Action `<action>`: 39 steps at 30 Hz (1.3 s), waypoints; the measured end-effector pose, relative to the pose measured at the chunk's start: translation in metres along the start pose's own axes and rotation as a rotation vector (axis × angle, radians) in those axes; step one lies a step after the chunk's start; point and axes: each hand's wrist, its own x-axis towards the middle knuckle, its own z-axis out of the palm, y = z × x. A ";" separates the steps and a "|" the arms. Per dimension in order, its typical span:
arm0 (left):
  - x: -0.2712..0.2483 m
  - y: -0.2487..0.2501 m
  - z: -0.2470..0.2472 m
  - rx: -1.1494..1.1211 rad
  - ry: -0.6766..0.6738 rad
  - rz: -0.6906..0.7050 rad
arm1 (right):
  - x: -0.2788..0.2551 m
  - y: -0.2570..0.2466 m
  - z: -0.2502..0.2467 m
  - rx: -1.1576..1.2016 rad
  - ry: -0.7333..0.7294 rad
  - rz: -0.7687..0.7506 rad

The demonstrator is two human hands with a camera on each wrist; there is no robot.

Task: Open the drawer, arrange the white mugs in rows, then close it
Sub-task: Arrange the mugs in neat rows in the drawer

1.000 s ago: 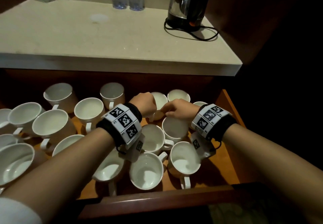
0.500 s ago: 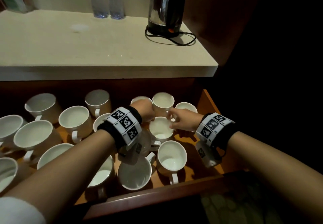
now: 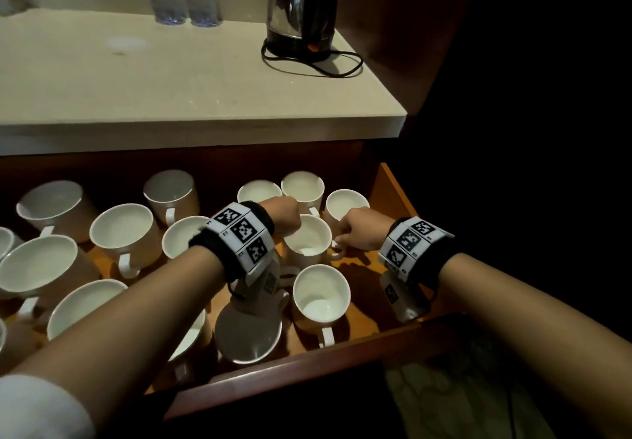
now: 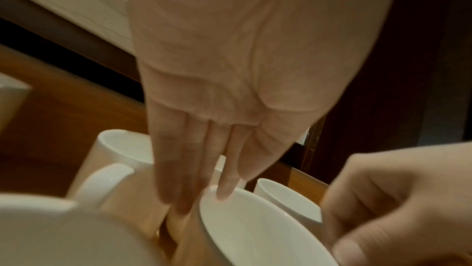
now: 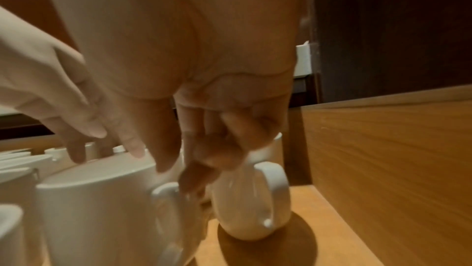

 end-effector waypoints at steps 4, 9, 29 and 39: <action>0.001 -0.003 -0.001 0.066 -0.009 -0.023 | -0.004 0.004 0.003 -0.015 -0.031 0.014; 0.005 -0.002 0.000 0.013 -0.007 -0.020 | -0.010 0.003 -0.001 -0.005 -0.167 -0.026; 0.015 0.013 -0.006 -0.025 0.124 0.021 | 0.005 0.039 -0.020 0.177 0.291 0.131; 0.024 0.015 -0.004 -0.182 0.109 0.007 | 0.014 0.037 -0.005 -0.243 0.189 0.077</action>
